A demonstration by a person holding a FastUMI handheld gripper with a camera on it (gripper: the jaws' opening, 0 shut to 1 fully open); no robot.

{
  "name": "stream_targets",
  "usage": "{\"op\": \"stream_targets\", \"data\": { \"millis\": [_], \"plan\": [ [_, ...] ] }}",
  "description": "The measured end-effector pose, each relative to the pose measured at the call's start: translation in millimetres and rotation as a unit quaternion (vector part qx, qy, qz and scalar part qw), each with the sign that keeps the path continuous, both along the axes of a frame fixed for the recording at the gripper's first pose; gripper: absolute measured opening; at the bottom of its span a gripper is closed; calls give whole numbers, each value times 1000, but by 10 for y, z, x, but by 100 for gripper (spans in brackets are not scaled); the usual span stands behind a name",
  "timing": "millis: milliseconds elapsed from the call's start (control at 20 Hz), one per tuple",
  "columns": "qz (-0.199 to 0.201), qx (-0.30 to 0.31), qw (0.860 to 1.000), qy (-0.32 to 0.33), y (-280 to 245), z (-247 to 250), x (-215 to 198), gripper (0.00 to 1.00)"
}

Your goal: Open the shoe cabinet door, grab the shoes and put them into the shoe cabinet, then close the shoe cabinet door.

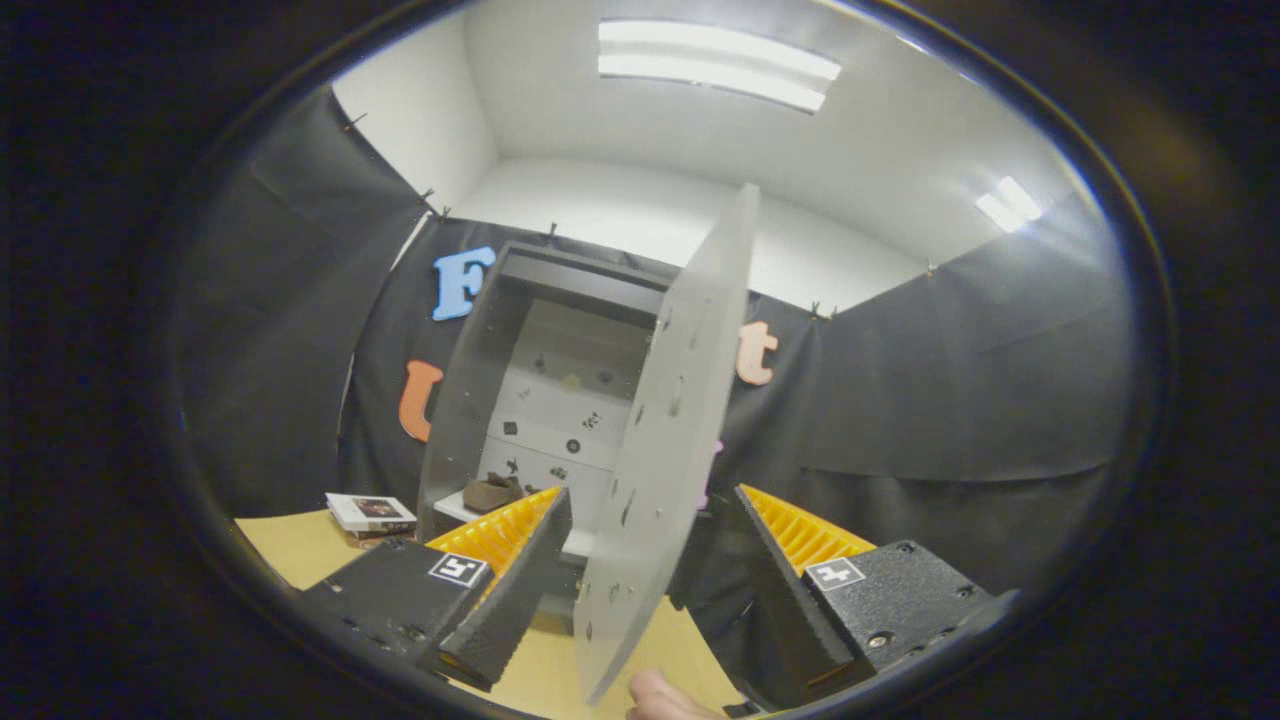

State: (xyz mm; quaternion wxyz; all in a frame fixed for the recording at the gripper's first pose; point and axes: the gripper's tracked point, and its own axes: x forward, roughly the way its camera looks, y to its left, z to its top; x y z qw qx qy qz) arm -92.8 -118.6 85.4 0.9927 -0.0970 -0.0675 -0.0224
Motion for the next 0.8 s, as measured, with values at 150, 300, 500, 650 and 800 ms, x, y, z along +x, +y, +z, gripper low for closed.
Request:
{"op": "stream_targets", "data": {
  "millis": [150, 300, 500, 650, 800],
  "plan": [
    [-33, 49, 998, -6, -595, -135, -128, 100],
    [-55, 88, 995, -14, -1064, -212, -113, 100],
    [-63, 89, 994, 29, -1567, -519, 267, 100],
    [-81, 79, 993, 44, -1953, -687, 699, 100],
    [-74, 82, 990, 87, -2061, -941, 1173, 100]
  ]
}}
